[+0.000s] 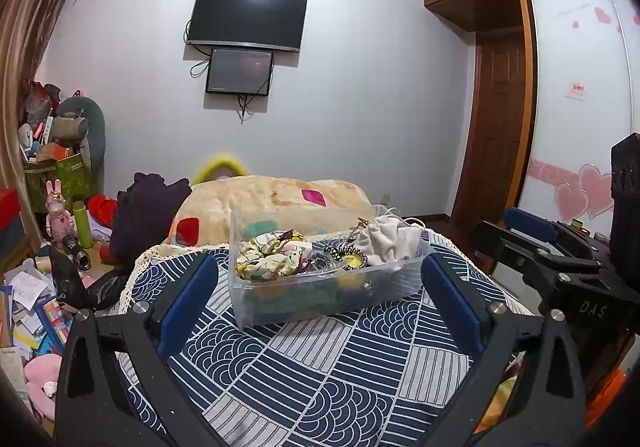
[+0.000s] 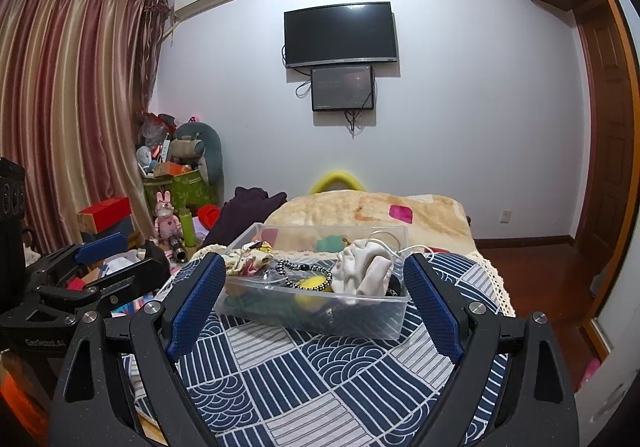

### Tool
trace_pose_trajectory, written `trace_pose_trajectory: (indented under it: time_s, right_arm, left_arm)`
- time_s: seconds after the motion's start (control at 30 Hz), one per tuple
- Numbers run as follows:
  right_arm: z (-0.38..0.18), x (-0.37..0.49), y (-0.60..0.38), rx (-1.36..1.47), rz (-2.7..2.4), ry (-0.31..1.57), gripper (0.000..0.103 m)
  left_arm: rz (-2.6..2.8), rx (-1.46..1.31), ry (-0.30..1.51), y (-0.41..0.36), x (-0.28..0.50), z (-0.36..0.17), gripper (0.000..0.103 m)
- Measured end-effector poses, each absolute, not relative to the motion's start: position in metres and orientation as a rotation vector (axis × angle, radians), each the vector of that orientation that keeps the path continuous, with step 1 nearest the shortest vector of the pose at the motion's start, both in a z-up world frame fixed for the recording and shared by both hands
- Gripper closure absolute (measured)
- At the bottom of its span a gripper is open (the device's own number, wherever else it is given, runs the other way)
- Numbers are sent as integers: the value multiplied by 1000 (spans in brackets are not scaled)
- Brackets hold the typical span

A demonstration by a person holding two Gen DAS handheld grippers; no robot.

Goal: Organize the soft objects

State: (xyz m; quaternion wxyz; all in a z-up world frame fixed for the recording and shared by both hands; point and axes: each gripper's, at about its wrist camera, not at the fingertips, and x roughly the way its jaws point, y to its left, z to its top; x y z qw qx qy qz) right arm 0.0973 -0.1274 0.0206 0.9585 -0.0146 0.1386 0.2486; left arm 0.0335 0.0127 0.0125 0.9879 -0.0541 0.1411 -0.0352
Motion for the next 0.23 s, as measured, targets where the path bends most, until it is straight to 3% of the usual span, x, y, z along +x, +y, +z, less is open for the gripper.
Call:
trace_pose_trajectory:
  time_s: [0.23]
  right_arm:
    - [20, 100, -128, -18, 505, 293, 14]
  left_arm:
    - [-82, -99, 284, 10, 32, 13, 0]
